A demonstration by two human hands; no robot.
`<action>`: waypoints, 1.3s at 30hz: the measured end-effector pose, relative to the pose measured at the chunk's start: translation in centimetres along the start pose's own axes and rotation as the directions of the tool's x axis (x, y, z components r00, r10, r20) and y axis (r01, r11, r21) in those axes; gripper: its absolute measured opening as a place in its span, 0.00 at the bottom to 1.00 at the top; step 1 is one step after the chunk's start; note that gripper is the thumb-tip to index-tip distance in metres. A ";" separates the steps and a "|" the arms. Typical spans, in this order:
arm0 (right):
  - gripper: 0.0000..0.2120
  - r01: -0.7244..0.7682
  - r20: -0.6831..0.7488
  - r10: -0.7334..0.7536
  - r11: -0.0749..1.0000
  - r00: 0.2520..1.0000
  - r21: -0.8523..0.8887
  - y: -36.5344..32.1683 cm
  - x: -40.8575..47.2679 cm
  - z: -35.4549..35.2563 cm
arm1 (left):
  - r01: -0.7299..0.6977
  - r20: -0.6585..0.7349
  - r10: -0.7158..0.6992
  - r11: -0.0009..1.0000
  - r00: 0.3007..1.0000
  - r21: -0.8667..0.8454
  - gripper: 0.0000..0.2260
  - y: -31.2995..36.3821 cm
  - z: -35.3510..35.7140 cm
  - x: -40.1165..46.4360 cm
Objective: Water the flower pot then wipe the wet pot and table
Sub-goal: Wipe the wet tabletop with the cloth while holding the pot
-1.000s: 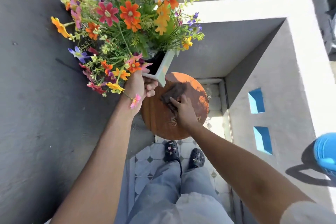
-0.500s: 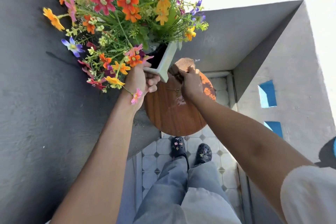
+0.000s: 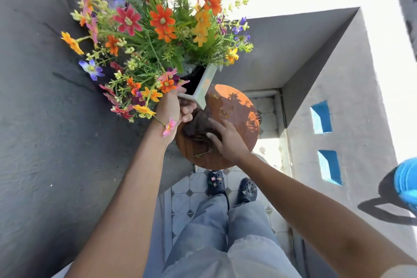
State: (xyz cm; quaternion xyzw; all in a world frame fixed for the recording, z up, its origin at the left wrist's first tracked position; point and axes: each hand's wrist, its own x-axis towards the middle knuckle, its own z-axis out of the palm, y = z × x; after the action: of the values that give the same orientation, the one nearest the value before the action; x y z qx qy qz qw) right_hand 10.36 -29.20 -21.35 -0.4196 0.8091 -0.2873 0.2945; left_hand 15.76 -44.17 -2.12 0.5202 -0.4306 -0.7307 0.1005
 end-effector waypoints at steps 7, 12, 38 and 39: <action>0.16 -0.089 0.028 0.101 0.952 0.994 -0.294 2.3 -4.4 -0.2 | 0.042 -0.013 -0.043 0.999 0.999 -0.015 0.09 -1.5 -0.6 0.0; 0.12 -0.051 0.049 0.072 0.936 0.996 -0.348 2.2 -5.9 1.0 | 0.051 -0.018 -0.051 0.999 0.999 -0.016 0.09 -2.3 -0.8 0.0; 0.06 0.170 -0.462 -0.305 0.935 0.833 -0.310 -15.3 -0.8 -24.0 | 0.084 0.063 -0.089 0.994 0.994 0.070 0.11 -0.8 -0.1 -2.2; 0.06 0.177 -0.443 -0.319 0.926 0.838 -0.332 -15.7 -0.3 -23.7 | 0.085 0.071 -0.090 0.994 0.993 0.072 0.12 -0.7 0.0 -2.3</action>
State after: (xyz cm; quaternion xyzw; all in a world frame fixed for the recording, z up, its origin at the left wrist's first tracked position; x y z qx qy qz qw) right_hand 1.51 -31.35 5.51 -0.4724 0.8271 -0.3036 -0.0220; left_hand 17.00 -42.39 -1.06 0.5144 -0.4358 -0.7378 0.0342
